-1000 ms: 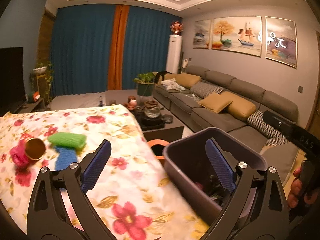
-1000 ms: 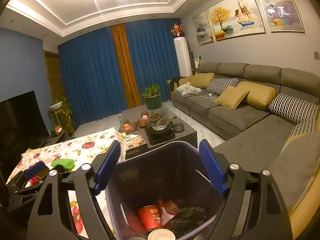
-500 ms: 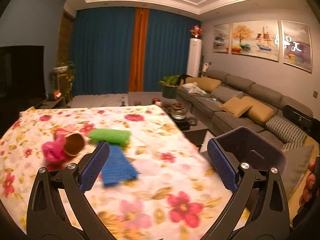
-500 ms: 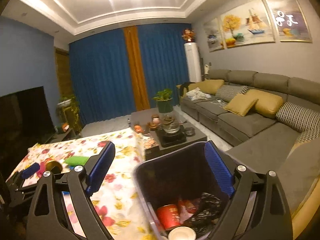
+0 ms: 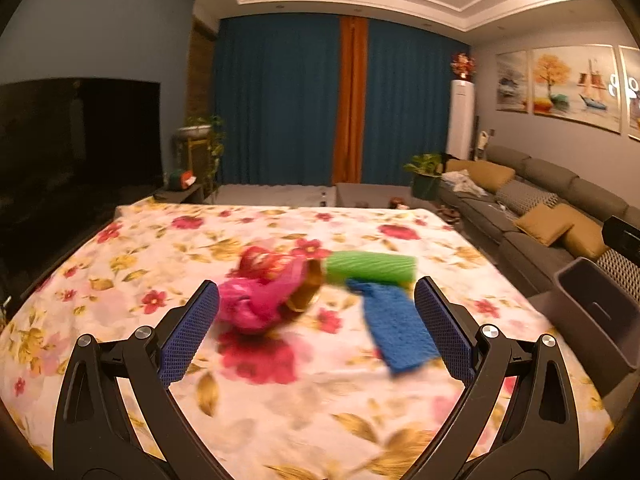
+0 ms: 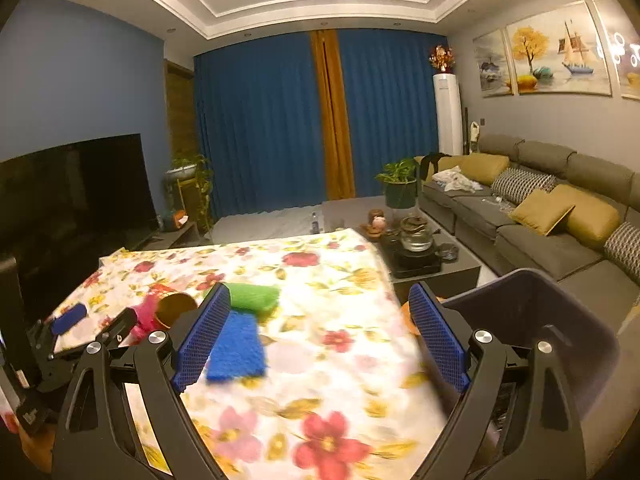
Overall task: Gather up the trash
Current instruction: 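Move both grippers back over the remaining trash on the bed, then grasp the pink plastic wrapper with the left gripper while the right grasps the blue foam net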
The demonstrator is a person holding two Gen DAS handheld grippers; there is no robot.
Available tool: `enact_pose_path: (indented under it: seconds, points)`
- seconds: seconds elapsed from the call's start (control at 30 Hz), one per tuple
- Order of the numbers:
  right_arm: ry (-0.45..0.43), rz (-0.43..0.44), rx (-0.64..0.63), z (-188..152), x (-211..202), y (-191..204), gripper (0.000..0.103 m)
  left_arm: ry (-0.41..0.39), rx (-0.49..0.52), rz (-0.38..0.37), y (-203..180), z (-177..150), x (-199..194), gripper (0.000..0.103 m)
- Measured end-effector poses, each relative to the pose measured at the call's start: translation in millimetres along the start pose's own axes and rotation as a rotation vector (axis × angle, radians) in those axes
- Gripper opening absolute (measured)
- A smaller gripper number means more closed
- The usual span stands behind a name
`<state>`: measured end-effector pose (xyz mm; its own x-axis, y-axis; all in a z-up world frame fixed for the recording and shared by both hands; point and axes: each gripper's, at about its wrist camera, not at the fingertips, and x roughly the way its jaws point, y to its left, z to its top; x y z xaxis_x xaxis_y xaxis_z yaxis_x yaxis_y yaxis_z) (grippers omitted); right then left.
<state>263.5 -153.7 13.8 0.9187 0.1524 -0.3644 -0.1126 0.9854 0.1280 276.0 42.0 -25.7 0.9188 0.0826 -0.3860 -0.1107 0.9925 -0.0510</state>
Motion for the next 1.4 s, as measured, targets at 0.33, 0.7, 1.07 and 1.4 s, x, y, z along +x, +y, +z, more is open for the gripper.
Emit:
enact_pose_path:
  seconds: [0.33,0.7,1.07,1.4]
  points:
    - [0.016,0.005,0.058,-8.9,52.2,45.9,0.088,0.01,0.018,-0.004,17.7,1.6,32.9,0.094]
    - [0.029,0.019,0.012,-25.1,68.1,53.1,0.088,0.153,0.048,-0.001,24.1,-1.5,84.4,0.052]
    - [0.089,0.054,-0.038,-39.6,77.2,67.5,0.082,0.187,-0.044,-0.078,40.4,-6.1,80.0,0.001]
    - [0.114,0.07,-0.081,-40.8,81.1,78.5,0.079,0.083,-0.11,-0.053,65.7,10.5,25.7,0.001]
